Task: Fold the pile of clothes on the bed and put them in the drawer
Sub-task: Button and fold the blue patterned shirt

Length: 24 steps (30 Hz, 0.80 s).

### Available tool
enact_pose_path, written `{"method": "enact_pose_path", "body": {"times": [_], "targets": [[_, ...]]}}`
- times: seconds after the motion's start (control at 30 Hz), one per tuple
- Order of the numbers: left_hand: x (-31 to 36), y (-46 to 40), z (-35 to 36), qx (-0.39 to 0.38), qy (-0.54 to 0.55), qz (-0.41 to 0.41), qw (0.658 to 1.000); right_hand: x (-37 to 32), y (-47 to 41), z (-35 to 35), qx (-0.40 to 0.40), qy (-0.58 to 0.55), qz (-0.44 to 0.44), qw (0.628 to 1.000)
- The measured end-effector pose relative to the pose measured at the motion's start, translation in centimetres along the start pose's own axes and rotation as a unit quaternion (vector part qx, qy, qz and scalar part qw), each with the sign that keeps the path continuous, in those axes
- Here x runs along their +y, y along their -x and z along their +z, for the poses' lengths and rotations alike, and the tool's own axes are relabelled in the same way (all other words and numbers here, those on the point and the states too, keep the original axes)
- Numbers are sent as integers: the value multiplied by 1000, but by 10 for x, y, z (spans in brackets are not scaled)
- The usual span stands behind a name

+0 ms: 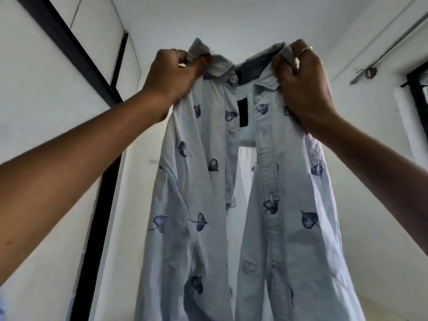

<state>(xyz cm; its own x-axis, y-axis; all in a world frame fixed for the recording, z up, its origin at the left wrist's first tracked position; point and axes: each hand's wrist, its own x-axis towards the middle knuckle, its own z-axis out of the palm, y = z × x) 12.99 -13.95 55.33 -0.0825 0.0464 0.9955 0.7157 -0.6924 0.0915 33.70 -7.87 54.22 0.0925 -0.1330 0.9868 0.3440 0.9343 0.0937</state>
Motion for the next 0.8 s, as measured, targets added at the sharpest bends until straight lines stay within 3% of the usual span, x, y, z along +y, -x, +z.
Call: {"method": "enact_pose_path", "body": {"times": [0.17,0.27,0.4,0.5,0.63,0.8], "targets": [[23,-39,-25,-9,-22,-11,1000,-6,-49,-14,23,-18,14,999],[17,-54,-31,-29,-58,-70,995,-3,-52,-13,-8,-14,40,999],[-32,-17,-12,-180,-110,-224,952,15,8,10,-91,-41,127,987],[-102,71,14,-253,-95,-294,917,46,108,41,-155,-72,201,964],[-189,274,41,-309,-20,-386,869,67,306,66,-232,-117,316,913],[-251,497,34,-346,-21,-513,785,65,535,79,-314,-135,504,793]]}}
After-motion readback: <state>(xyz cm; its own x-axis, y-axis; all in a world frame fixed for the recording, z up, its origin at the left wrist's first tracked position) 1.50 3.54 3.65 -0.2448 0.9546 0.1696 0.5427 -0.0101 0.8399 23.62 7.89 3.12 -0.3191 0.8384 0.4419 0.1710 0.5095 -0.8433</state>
